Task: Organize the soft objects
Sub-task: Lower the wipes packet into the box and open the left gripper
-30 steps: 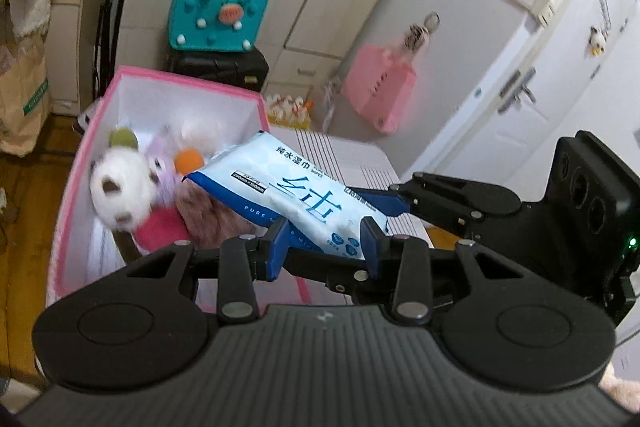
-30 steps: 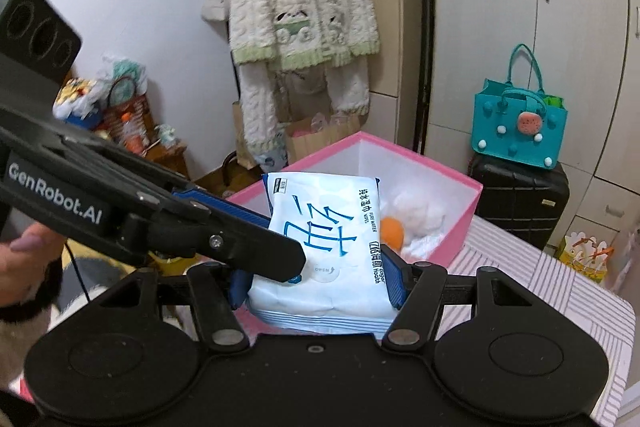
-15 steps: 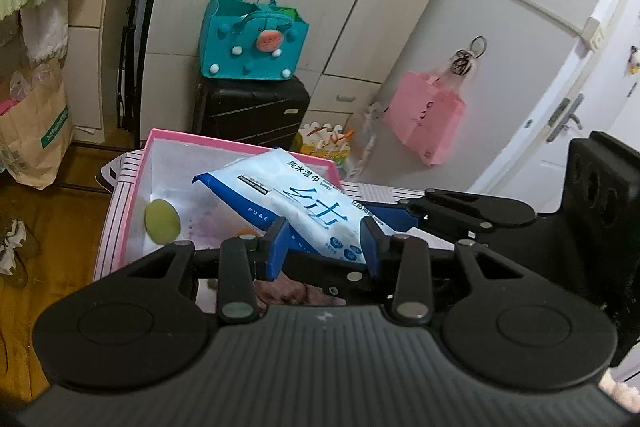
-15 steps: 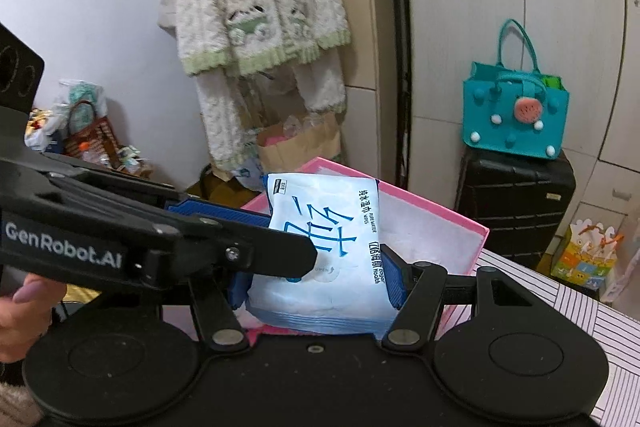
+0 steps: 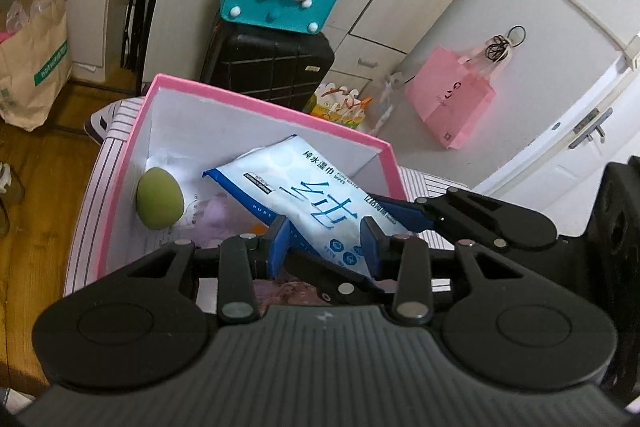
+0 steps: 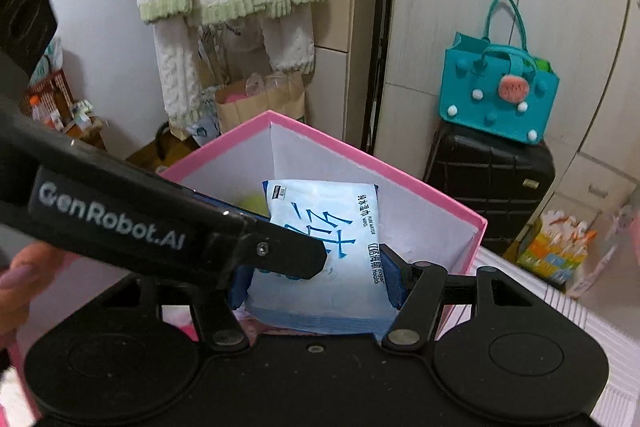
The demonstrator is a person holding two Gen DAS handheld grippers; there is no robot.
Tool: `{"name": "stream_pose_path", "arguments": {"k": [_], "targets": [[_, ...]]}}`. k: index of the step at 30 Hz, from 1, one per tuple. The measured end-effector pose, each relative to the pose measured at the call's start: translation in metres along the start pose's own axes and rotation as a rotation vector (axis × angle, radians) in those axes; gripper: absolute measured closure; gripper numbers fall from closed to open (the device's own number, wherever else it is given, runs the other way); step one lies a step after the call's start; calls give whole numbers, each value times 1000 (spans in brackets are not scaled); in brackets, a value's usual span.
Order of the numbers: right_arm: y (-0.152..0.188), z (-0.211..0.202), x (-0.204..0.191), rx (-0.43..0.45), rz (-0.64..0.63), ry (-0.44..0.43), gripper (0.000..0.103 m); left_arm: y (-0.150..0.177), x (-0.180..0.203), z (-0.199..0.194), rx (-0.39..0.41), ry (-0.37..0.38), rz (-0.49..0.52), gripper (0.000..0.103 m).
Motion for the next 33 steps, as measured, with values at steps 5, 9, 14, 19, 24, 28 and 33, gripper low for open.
{"name": "stream_pose_path", "arguments": {"k": [5,9,14,19,24,28,33], "targets": [[3,-1,3,-9,-6,42,36,2,-4,-2,24,-38,31,66],[7,-7,2,0,-11,43,36,5,-5,-12,49,-48,30,66],[18,-32,4,26,25,11,35,9,-2,-32,92,-77,46,66],[33,-63,3,57,60,-24,35,21,12,-52,119,-98,100,66],[44,-93,1,79,79,-21,35,40,32,-72,134,-113,148,65],[53,-120,3,87,91,4,34,54,47,-88,130,-123,179,61],[63,-156,5,114,117,-4,33,72,67,-105,130,-161,233,55]]}}
Point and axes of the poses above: each gripper's, at about its wrist camera, not at the fingertips, and z roughly the way its jaws point, x to its right, y to its underside, the point moved 8 cm from there along z, roughly the way its jaws point, and after that the axes turned 11 degrees about -z, right-handed, at the moved point
